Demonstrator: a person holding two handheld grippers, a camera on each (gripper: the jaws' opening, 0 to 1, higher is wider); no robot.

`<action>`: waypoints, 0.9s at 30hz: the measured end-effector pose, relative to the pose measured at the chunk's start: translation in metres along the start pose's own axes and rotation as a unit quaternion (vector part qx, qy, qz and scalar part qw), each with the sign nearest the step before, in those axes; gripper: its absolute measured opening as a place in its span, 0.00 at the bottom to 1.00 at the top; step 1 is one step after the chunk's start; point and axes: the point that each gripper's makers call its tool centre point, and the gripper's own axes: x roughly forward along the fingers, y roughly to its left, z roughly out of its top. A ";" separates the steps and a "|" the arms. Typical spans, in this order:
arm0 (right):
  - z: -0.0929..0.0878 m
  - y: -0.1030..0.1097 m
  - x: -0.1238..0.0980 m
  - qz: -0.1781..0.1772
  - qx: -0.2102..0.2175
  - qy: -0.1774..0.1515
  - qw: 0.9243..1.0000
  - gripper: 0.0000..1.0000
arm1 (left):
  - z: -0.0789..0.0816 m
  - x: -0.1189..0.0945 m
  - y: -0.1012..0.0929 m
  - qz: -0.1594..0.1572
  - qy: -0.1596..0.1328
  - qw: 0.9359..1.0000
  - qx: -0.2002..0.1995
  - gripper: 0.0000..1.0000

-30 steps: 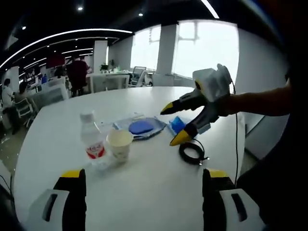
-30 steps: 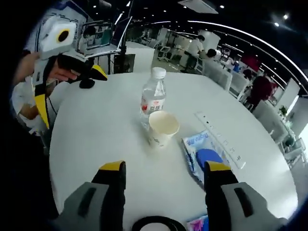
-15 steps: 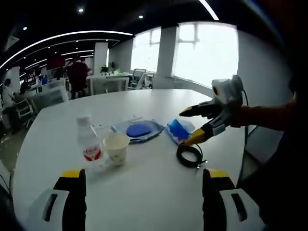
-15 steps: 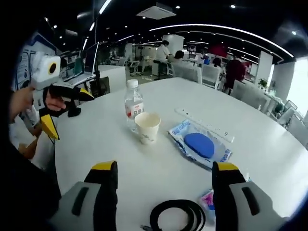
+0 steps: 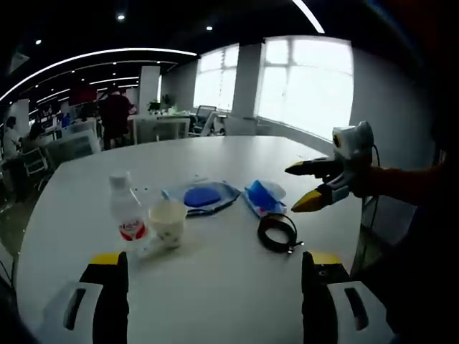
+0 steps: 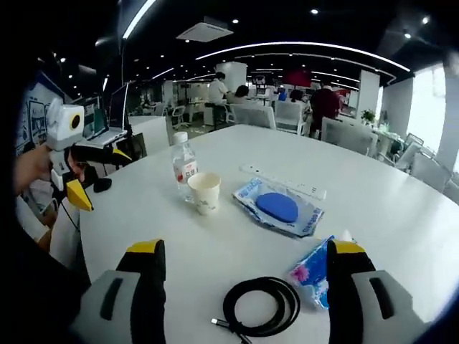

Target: Arrange the tabletop items into an orderly group along one side of the table until the central work area is clear of visible clutter.

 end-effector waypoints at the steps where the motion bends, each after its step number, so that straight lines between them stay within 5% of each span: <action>1: -0.001 -0.002 -0.002 -0.003 0.001 0.002 1.000 0.92 | 0.000 0.000 0.000 -0.001 0.001 1.000 0.000 1.00; 27: -0.020 -0.027 -0.051 -0.029 0.051 -0.004 0.998 0.99 | 0.002 -0.019 -0.015 0.007 -0.015 1.000 0.005 1.00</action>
